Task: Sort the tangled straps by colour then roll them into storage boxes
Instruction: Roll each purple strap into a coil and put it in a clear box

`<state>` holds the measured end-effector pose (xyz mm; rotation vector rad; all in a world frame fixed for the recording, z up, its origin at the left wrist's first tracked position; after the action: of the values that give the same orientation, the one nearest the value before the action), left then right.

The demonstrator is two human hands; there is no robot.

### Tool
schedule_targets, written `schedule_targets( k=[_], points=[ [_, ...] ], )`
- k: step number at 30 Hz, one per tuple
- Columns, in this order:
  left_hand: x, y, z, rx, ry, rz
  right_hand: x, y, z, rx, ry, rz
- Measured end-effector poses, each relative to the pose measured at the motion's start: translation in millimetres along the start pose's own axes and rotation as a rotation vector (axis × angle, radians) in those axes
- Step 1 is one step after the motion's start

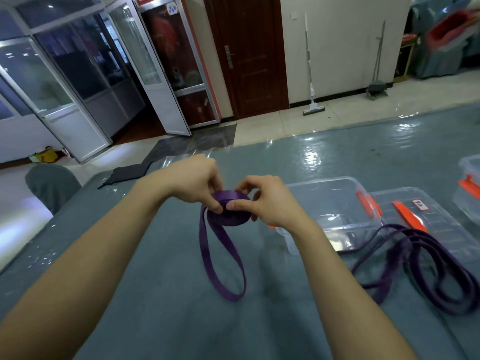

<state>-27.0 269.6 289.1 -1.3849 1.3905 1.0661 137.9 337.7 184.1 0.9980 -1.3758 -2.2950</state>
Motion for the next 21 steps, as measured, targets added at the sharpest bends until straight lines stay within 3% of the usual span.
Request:
schedule_targets(
  k=[4, 11, 18, 21],
  points=[
    [-10, 6, 3, -0.014, 0.027, 0.070, 9, 4, 0, -0.093, -0.060, -0.169],
    [-20, 5, 5, 0.004, 0.027, 0.119, 11, -10, 1, -0.046, 0.008, 0.038],
    [-11, 28, -14, 0.046, -0.194, -0.589, -12, -17, -2, -0.021, -0.178, 0.515],
    [0, 31, -20, 0.029, -0.310, -0.715, -15, -15, -3, -0.041, -0.206, 0.603]
  ],
)
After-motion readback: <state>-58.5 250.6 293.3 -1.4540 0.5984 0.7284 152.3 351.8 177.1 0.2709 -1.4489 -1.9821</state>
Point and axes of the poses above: each hand's wrist, its own z-axis towards the middle knuckle, its own x-axis out of the palm, y = z × x, the point moved 3 cm from there along z, towards the middle knuckle, and after that the axes turned 2 degrees about -x, right-handed, at the moved point
